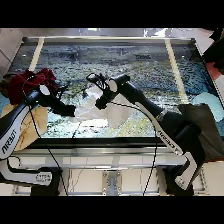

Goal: Fold the shirts.

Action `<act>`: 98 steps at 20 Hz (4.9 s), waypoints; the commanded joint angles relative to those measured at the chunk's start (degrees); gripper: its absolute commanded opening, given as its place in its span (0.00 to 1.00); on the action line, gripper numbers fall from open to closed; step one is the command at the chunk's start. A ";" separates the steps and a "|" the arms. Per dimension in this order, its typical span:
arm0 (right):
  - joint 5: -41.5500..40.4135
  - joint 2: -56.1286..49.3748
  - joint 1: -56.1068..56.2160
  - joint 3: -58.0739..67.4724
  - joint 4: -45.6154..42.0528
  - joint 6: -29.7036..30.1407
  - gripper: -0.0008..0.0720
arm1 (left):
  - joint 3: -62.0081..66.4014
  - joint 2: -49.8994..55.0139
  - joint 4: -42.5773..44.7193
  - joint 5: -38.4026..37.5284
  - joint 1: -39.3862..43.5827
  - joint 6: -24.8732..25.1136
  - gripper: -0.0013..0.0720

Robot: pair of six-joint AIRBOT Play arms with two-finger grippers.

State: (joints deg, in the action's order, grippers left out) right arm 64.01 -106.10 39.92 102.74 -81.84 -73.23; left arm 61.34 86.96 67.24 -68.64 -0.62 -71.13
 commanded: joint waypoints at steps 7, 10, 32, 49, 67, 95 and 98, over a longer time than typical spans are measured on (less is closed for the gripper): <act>0.81 -0.74 2.82 0.17 -8.13 0.87 0.64 | 0.07 -0.02 0.02 0.00 0.04 0.00 0.03; 5.90 -1.60 2.84 0.17 -8.17 0.87 0.64 | 0.07 0.00 0.02 0.07 0.04 0.00 0.03; 24.00 8.81 -8.39 16.00 -20.24 -2.08 0.02 | 2.23 -21.90 1.73 3.54 -7.52 -0.02 0.03; 20.13 45.64 -15.10 8.46 -30.21 -4.87 0.02 | 11.10 -46.29 -1.73 -1.90 -22.91 -2.23 0.03; -45.64 8.57 -26.62 -12.87 8.59 -16.81 0.02 | 6.97 2.84 -1.73 16.04 -8.92 -3.69 0.03; 25.20 32.48 -48.09 9.05 9.07 -5.09 0.82 | 10.86 3.69 23.39 3.13 22.32 26.12 0.67; 25.07 32.48 -48.09 9.05 11.30 -5.07 0.82 | 10.88 5.14 23.54 6.69 22.32 26.12 0.65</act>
State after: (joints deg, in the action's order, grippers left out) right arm 89.19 -73.71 -8.12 111.72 -73.63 -78.41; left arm 72.18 90.72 89.36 -65.78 21.28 -45.04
